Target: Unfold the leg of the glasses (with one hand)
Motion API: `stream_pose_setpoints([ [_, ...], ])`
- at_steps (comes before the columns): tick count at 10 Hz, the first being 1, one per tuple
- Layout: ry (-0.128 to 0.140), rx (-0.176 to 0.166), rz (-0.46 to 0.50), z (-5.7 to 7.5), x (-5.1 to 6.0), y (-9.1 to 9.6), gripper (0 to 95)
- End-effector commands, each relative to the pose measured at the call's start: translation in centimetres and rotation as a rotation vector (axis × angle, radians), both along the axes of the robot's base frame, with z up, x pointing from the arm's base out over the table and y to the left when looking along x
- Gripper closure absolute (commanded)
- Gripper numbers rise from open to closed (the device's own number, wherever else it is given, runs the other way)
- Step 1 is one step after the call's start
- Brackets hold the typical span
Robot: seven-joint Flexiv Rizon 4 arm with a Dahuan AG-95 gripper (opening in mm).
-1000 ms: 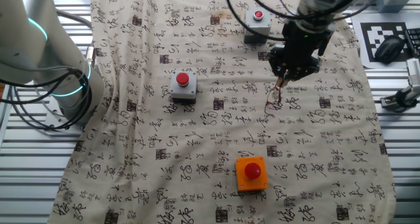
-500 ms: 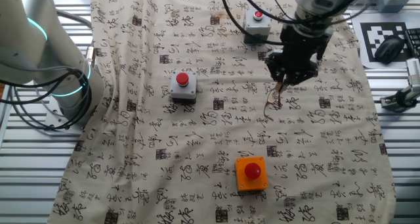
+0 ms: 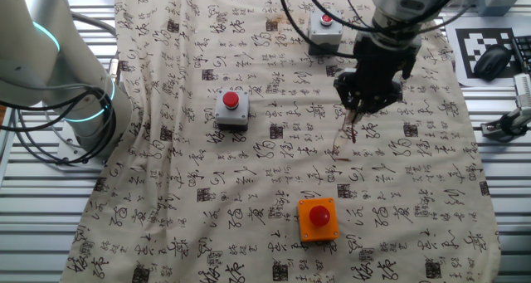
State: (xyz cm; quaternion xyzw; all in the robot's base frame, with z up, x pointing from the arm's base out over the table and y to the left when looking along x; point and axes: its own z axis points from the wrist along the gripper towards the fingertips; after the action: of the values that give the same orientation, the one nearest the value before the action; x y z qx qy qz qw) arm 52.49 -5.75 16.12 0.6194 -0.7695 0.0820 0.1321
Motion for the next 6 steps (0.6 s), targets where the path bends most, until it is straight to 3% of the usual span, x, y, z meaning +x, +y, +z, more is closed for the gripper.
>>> stream_pose_setpoints([
  [1,0.008,-0.017,0.015,-0.1,0.2,-0.1,95.0],
  [6,-0.009,0.015,-0.012,-1.2,1.1,0.7,95.0],
])
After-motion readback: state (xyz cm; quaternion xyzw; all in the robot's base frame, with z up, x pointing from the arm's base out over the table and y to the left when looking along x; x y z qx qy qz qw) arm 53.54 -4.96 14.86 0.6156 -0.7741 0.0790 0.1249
